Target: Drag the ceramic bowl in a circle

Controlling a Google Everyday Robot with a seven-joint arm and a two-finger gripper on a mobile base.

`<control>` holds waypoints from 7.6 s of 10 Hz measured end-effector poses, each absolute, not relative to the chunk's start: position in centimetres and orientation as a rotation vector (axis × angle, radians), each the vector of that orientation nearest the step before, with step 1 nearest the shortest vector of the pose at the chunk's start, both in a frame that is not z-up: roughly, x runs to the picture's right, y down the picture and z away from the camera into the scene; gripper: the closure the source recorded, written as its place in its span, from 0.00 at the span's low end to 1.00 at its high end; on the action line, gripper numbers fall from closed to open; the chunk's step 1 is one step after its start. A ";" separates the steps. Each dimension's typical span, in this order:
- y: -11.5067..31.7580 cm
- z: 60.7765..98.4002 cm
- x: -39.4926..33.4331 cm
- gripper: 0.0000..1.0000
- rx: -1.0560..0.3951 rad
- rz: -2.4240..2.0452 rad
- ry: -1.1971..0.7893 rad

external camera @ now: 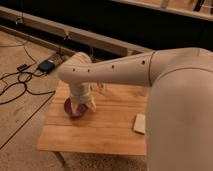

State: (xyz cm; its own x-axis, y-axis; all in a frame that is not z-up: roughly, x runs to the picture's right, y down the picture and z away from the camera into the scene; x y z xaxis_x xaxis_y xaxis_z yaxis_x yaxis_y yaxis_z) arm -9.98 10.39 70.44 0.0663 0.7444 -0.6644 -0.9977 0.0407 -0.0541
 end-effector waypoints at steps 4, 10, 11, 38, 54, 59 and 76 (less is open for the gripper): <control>7.9 74.6 -7.5 0.35 -0.506 1.463 0.547; 6.2 81.8 -5.7 0.35 -0.421 1.658 0.600; 7.2 82.6 -6.0 0.35 -0.446 1.682 0.622; 12.6 86.8 -9.2 0.80 -0.652 1.539 0.672; 14.4 83.8 -1.9 1.00 -0.643 1.807 0.719; 11.0 85.0 3.8 1.00 -0.573 1.925 0.728; 17.7 80.2 -11.1 1.00 -0.856 1.613 0.732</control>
State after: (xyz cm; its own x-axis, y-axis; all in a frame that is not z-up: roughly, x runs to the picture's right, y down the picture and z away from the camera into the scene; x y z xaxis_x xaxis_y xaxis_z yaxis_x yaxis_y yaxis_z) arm -11.07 17.74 80.16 -0.1237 0.5317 -0.8379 -0.9808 -0.1939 0.0217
